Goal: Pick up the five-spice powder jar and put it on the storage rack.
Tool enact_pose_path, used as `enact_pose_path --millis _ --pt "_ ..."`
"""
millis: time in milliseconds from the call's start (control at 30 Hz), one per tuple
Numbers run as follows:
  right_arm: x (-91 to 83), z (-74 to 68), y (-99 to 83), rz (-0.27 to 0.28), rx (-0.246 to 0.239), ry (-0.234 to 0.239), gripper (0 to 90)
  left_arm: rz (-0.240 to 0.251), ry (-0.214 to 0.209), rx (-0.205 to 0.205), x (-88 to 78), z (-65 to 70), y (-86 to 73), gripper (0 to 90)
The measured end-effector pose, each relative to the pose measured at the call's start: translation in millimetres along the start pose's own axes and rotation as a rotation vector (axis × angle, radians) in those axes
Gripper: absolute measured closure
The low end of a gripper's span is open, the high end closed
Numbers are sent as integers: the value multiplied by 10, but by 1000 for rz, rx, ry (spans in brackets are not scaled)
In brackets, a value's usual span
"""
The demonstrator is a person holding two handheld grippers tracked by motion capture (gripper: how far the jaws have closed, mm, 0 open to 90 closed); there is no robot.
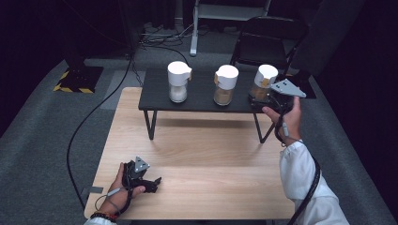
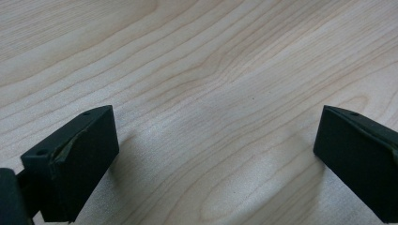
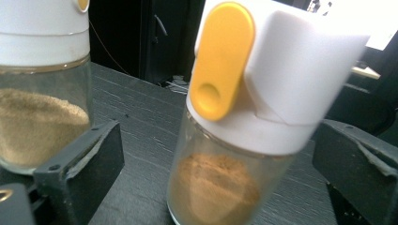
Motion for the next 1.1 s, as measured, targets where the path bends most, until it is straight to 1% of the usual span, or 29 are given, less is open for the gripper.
enact_pose_path --millis 167,367,533,633,733,867,933,1033,1100 --pt "-83 18 -51 7 1 4 13 0 0 0 0 0 0 1" --pt "-183 -37 -146 26 -44 -10 8 0 0 0 0 0 0 1" --pt "-272 -64 -225 39 -50 6 7 0 1 -2 -1 2 -1 1" --pt "-316 -83 -284 42 -68 9 7 0 1 -1 -1 2 -1 1" --pt "-345 -95 -329 39 -75 13 7 0 1 -1 -1 2 -1 1" --pt "-375 -119 -392 46 -68 16 7 0 1 -1 -1 2 -1 1" --pt "-383 -142 -432 46 -77 25 7 0 1 -1 -1 2 -1 1" --pt "-398 -191 -487 43 -100 28 7 0 1 -1 -1 2 -1 1" --pt "-416 -217 -516 50 -109 34 7 0 1 -1 -1 2 0 1"
Point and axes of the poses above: each handheld gripper's, and its own axes: x roughly forward along the jaws, y roughly out of its top, z roughly to its right, the point moved 9 cm from there along x, roughly forward along the jaws, and after that the axes turned 1 degree about -x, right-handed, at the moved point
